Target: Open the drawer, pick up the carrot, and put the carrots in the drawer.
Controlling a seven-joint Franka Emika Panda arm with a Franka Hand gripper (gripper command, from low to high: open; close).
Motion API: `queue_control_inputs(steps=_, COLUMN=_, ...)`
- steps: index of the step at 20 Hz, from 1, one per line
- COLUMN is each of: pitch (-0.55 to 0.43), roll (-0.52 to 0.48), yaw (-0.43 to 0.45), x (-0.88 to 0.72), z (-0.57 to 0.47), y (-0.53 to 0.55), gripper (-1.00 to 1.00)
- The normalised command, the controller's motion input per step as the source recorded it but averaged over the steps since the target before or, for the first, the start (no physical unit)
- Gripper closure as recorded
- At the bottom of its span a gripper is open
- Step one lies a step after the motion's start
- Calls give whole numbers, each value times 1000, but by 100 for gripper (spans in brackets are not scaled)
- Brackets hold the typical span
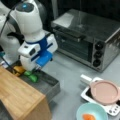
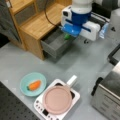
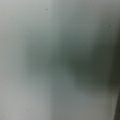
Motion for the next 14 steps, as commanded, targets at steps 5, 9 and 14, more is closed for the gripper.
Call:
queue_control_inputs(steps=5, pitch=-9, roll=71, yaw=-144, x=-20, z=25, y=195, gripper=-100)
queue_control_inputs(steps=9, pitch=-10, roll=74, yaw=-154, x=-12, z=6, y=202, gripper=-100)
queue_control_inputs(steps=14, pitch=-14, roll=73, yaw=-162, x=2, z=-19, y=238, gripper=-100)
